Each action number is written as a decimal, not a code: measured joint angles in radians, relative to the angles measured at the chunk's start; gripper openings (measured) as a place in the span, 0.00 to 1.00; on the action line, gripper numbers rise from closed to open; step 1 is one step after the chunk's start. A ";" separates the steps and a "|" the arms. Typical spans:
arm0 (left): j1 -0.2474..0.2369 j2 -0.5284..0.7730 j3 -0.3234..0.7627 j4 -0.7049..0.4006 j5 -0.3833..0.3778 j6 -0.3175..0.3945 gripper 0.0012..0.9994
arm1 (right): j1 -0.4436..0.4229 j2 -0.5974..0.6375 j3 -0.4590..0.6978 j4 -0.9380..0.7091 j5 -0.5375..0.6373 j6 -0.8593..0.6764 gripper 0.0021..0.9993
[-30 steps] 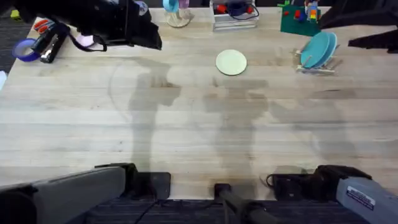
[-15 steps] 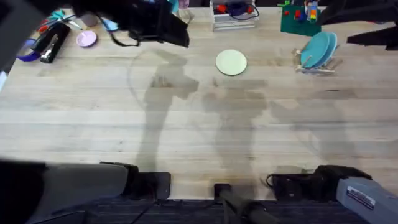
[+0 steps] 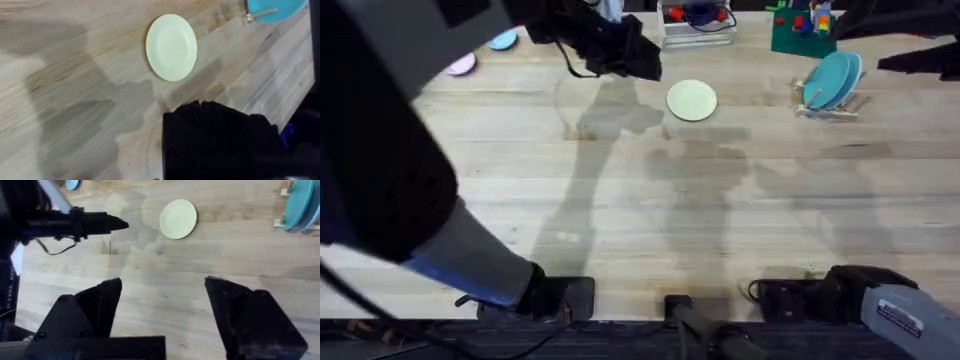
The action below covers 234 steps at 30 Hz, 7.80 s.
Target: Pick up the plates from the table one by one and place each into a slot on the dish rack.
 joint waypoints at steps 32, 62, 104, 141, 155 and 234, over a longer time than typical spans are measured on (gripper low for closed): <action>-0.078 0.239 0.065 0.192 0.026 -0.185 0.04 | 0.000 0.000 0.000 0.000 0.000 0.000 1.00; -0.031 0.389 0.092 0.223 0.033 -0.195 0.04 | 0.000 0.002 0.000 -0.004 0.000 0.000 0.99; -0.031 0.389 0.092 0.223 0.033 -0.202 0.04 | 0.273 0.769 -0.095 0.447 -0.075 0.125 1.00; -0.022 0.389 0.097 0.216 0.046 -0.206 0.04 | 0.288 0.881 -0.097 0.600 -0.138 0.187 0.03; -0.026 0.458 0.420 -0.188 -0.044 -0.064 0.04 | 0.238 0.833 -0.102 0.563 -0.192 0.103 0.03; -0.123 -0.826 0.036 -0.685 -0.735 -0.073 1.00 | -0.296 0.194 -0.101 0.207 0.398 -0.357 0.03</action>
